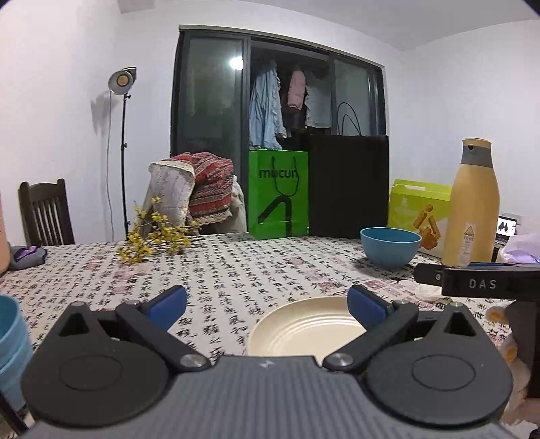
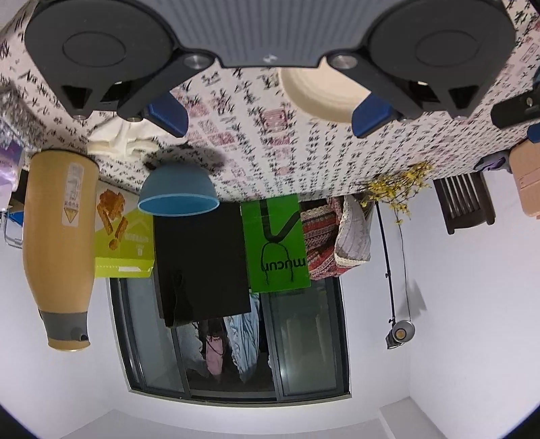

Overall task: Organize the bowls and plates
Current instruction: 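Move both open grippers toward the last blue bowl beside the beige bottle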

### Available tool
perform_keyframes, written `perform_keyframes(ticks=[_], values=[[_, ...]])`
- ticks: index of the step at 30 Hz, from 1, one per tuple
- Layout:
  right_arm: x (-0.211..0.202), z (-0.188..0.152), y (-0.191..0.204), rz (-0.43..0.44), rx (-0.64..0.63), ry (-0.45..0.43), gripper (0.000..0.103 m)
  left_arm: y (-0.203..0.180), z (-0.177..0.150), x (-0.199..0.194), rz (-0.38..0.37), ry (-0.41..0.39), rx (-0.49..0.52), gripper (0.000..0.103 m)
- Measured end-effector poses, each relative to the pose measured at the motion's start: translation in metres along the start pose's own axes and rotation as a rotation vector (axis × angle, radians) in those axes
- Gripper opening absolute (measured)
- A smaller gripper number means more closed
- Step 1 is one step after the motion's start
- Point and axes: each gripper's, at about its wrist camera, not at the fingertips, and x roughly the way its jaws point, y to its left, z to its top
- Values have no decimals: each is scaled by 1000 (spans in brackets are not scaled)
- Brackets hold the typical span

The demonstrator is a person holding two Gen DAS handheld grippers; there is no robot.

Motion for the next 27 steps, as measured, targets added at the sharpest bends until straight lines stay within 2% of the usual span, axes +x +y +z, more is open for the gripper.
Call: perform_keyframes(ticks=[16, 27], values=[[30, 28, -31, -33, 54, -45, 103, -31, 22, 36, -18, -13, 12, 103], [37, 51, -45, -78, 61, -103, 103, -50, 38, 70, -39, 53, -16, 103]])
